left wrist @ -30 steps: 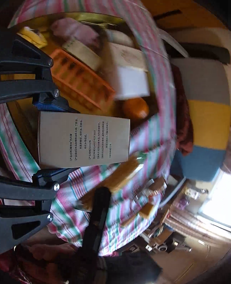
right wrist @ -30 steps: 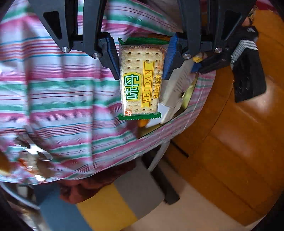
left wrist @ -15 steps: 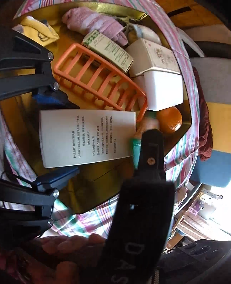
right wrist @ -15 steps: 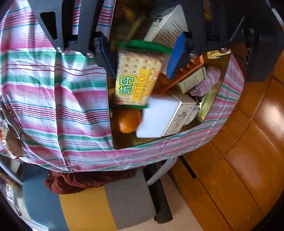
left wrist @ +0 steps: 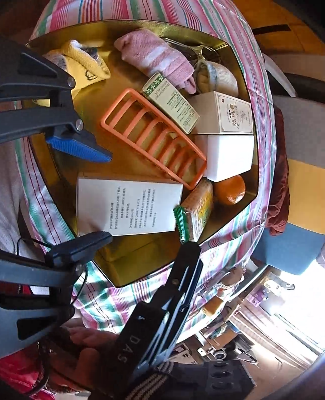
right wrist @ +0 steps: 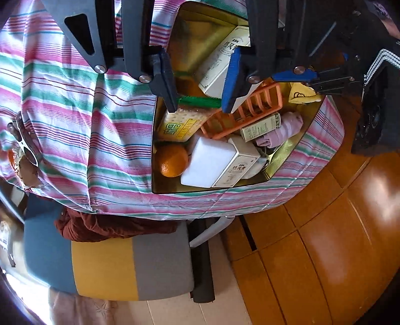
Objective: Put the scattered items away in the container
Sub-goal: 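Open both tools to drop the box and crackers into the tray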
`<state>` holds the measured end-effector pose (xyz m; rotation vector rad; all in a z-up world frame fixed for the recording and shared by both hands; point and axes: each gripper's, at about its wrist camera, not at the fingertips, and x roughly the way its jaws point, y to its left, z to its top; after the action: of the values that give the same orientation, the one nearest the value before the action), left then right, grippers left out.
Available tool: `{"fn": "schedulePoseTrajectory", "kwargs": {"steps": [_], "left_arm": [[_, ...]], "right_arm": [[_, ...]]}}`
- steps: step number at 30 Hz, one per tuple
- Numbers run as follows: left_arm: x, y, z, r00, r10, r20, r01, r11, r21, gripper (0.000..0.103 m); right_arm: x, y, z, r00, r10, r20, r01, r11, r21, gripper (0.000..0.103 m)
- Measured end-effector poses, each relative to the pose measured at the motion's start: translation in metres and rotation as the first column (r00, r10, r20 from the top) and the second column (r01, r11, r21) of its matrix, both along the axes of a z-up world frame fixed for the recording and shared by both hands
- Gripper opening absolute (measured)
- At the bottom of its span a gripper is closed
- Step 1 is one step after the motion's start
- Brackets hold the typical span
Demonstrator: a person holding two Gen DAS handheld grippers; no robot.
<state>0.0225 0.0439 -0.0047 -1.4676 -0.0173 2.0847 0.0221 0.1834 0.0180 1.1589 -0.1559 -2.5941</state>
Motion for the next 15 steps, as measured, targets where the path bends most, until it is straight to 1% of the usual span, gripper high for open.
{"fn": "schedulePoseTrajectory", "kwargs": {"steps": [1, 4, 6, 7, 8, 9, 10, 12, 13, 14, 15], "left_arm": [[-0.005, 0.004, -0.001, 1.000, -0.006, 0.010, 0.006, 1.000, 0.013, 0.052], [-0.007, 0.011, -0.001, 0.999, -0.038, 0.020, 0.038, 0.999, 0.029, 0.052], [-0.005, 0.019, 0.001, 0.997, -0.072, 0.008, 0.072, 0.997, 0.026, 0.052], [-0.006, 0.023, 0.001, 0.997, -0.082, 0.006, 0.081, 0.996, 0.029, 0.052], [-0.006, 0.026, 0.001, 0.996, -0.093, 0.014, 0.092, 0.995, 0.044, 0.052], [-0.008, 0.029, -0.001, 0.994, -0.105, 0.032, 0.103, 0.992, 0.068, 0.052], [-0.009, 0.032, -0.002, 0.992, -0.111, 0.051, 0.106, 0.990, 0.091, 0.052], [-0.006, 0.035, -0.002, 0.993, -0.112, 0.047, 0.108, 0.990, 0.086, 0.052], [-0.005, 0.034, 0.000, 0.993, -0.113, 0.039, 0.110, 0.991, 0.075, 0.050], [-0.004, 0.032, 0.003, 0.994, -0.110, 0.028, 0.108, 0.992, 0.064, 0.050], [-0.002, 0.028, 0.006, 0.994, -0.105, 0.015, 0.104, 0.993, 0.056, 0.050]], "right_arm": [[0.000, 0.001, 0.000, 1.000, -0.011, -0.002, 0.011, 1.000, 0.007, 0.037], [-0.004, 0.004, -0.002, 1.000, -0.031, 0.003, 0.031, 0.999, 0.039, 0.037], [-0.012, -0.004, -0.002, 1.000, 0.000, -0.007, 0.001, 0.994, 0.107, 0.038], [-0.017, -0.011, -0.004, 0.999, 0.033, 0.007, -0.034, 0.988, 0.151, 0.041], [-0.025, -0.018, -0.008, 0.998, 0.053, 0.033, -0.059, 0.976, 0.212, 0.050], [-0.030, -0.023, -0.010, 0.997, 0.063, 0.048, -0.073, 0.964, 0.255, 0.053], [-0.035, -0.027, -0.012, 0.996, 0.076, 0.051, -0.088, 0.955, 0.284, 0.053], [-0.045, -0.029, -0.015, 0.997, 0.061, 0.039, -0.070, 0.937, 0.341, 0.052], [-0.048, -0.027, -0.013, 0.998, 0.047, 0.031, -0.055, 0.934, 0.353, 0.052], [-0.047, -0.023, -0.010, 0.999, 0.042, 0.021, -0.047, 0.940, 0.338, 0.052], [-0.043, -0.015, -0.002, 0.999, 0.036, -0.002, -0.034, 0.959, 0.280, 0.052]]}}
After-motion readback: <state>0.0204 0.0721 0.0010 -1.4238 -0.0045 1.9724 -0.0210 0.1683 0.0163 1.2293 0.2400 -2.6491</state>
